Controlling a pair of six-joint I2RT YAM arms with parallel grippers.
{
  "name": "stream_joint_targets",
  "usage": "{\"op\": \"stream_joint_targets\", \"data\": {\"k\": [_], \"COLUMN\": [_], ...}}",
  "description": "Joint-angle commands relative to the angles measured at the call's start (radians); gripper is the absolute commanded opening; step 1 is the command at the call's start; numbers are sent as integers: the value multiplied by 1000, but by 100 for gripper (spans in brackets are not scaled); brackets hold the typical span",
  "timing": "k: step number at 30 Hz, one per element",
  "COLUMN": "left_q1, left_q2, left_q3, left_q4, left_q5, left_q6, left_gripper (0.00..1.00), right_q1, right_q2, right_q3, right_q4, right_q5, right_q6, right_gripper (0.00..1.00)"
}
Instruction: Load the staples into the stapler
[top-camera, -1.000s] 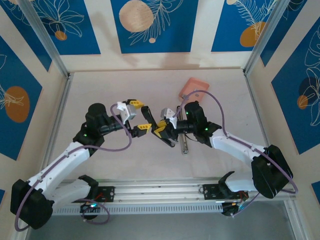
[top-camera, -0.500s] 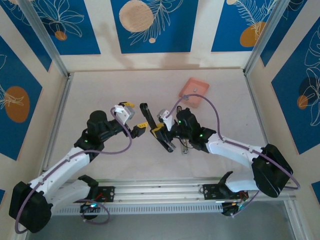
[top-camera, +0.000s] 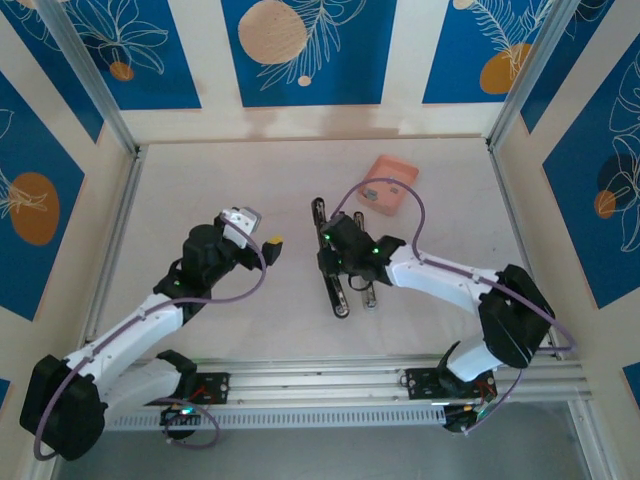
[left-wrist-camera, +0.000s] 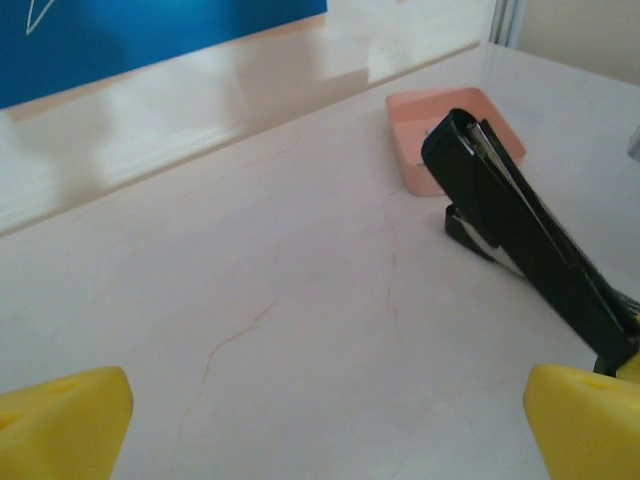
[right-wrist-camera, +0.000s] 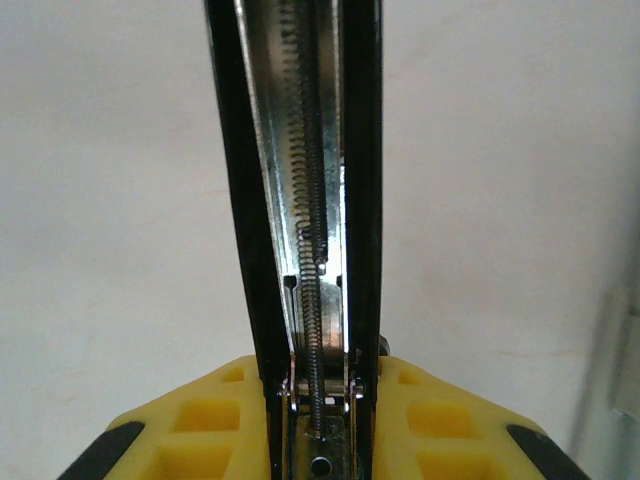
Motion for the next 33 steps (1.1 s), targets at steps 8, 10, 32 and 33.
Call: {"op": "stream_joint_targets", "data": {"k": [8, 10, 32, 33], "left_q1": [-7, -6, -7, -7], "left_q2": [18, 20, 57, 59], "left_q3": [0, -2, 14, 14], "left_q4": [-16, -16, -16, -14], "left_q5": [-31, -32, -9, -8], "left_q6": [-21, -20, -17, -17], "left_gripper": [100, 100, 100, 100], "right_q1": [-19, -28, -84, -84], "right_q2": [151, 175, 365, 372], "right_q3": [164, 174, 269, 272], "right_q4": [-240, -240, -245, -247], "right_q5": [152, 154, 79, 79], "right_q6": [177, 183, 133, 134], "right_gripper": [0, 0, 0, 0]}}
